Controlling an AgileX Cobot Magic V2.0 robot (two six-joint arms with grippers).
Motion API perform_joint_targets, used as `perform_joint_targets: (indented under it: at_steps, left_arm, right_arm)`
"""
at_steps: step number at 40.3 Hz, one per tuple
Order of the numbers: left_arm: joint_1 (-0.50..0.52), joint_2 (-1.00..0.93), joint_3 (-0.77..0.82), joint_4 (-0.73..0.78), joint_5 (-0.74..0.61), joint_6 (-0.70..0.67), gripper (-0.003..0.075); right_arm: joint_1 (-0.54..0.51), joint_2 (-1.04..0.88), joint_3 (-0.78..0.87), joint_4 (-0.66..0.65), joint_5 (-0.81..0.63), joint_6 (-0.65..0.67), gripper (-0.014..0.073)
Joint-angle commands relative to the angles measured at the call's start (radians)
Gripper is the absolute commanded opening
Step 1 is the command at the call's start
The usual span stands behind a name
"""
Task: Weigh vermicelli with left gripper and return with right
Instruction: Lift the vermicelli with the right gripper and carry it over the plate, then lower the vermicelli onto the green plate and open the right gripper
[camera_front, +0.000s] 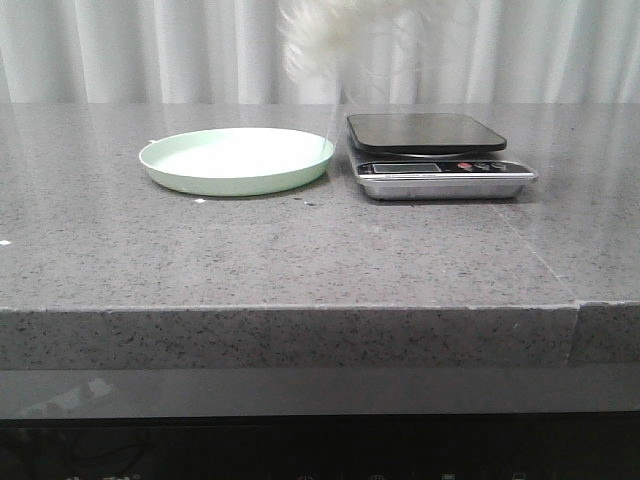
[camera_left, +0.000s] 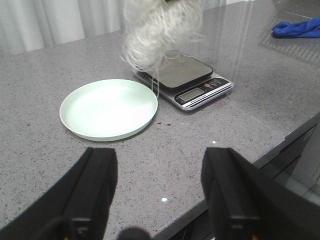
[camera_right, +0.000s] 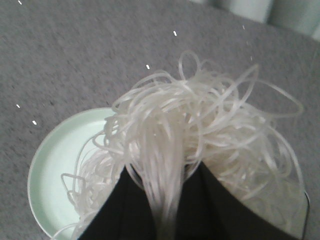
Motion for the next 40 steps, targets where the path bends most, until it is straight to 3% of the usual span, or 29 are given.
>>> perform_joint_targets:
  at_steps: [1,8,13,27,30,36,40]
  left_arm:
    - [-0.001,0.004,-0.026,-0.014,-0.081,-0.008,0.0461]
    - [-0.001,0.004,-0.026,-0.014,-0.081,-0.008,0.0461]
    - [-0.001,0.004,-0.026,-0.014,-0.081,-0.008,0.0461]
    - [-0.001,0.004,-0.026,-0.014,-0.081,-0.008,0.0461]
    - [-0.001,0.004,-0.026,-0.014,-0.081,-0.008,0.0461]
    - [-0.001,0.004,-0.026,-0.014,-0.081,-0.008,0.0461]
    - [-0.001,0.004,-0.026,-0.014,-0.081,-0.008,0.0461]
  right_arm:
    - [0.03,-0.062,-0.047,0.006,-0.203,-0.011,0.0148]
    - [0.086,-0.038,-0.047,0.006,-0.369,-0.011,0.0148]
    - [0.115,0.005,-0.047,0.006,-0.407,-0.011,0.0148]
    - [0.135,0.166,-0.047,-0.007,-0.271,-0.019,0.0161]
    - [0.135,0.193,-0.047,-0.007,-0.239,-0.019,0.0206]
    - [0.135,0.213,-0.047,-0.004,-0.209,-0.019,0.0429]
    - [0.135,0.199,-0.048,-0.004,-0.204,-0.019,0.0482]
